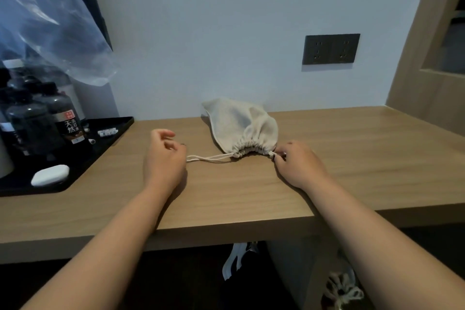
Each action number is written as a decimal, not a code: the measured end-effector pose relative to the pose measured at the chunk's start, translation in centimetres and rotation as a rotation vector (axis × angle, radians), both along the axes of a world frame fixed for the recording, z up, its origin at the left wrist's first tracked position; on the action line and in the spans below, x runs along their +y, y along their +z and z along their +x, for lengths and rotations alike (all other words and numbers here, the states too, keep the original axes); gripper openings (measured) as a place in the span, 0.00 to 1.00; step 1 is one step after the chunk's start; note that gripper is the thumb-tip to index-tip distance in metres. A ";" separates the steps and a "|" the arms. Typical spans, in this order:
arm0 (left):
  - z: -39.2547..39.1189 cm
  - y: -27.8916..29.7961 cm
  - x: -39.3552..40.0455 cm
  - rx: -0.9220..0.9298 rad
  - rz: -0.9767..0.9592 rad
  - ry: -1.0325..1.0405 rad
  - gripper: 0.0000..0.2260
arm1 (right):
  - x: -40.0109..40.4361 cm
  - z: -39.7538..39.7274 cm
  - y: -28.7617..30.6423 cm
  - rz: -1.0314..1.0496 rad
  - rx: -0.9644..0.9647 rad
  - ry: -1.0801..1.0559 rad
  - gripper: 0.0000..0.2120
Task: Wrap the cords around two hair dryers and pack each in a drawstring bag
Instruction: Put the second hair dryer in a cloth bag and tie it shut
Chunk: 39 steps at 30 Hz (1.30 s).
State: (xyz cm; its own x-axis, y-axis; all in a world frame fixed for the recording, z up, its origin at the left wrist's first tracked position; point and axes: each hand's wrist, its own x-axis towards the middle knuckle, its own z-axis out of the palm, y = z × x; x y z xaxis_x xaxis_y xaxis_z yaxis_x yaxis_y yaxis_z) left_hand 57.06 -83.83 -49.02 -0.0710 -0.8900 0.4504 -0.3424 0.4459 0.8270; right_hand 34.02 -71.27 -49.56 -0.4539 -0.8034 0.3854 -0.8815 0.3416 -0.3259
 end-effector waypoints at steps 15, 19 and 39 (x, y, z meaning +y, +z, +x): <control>-12.1 -0.8 1.2 -0.717 -0.830 -0.346 0.20 | 0.7 -3.5 1.4 -0.234 -0.778 0.108 0.11; -12.8 -1.0 0.8 -0.716 -0.762 -0.467 0.24 | 0.6 -3.0 1.7 -0.157 -0.669 0.116 0.13; -13.8 -1.1 0.7 -0.644 -0.630 -0.394 0.11 | -1.2 -2.9 -0.3 -0.288 -0.269 -0.006 0.20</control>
State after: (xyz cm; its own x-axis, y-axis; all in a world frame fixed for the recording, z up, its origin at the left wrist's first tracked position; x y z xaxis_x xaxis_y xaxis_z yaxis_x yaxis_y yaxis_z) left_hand 43.22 -83.18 -50.09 -0.7095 -0.3600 0.6058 -0.3768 0.9203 0.1056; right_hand 31.10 -72.43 -49.81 -0.5741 -0.6767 0.4610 -0.7496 0.2079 -0.6283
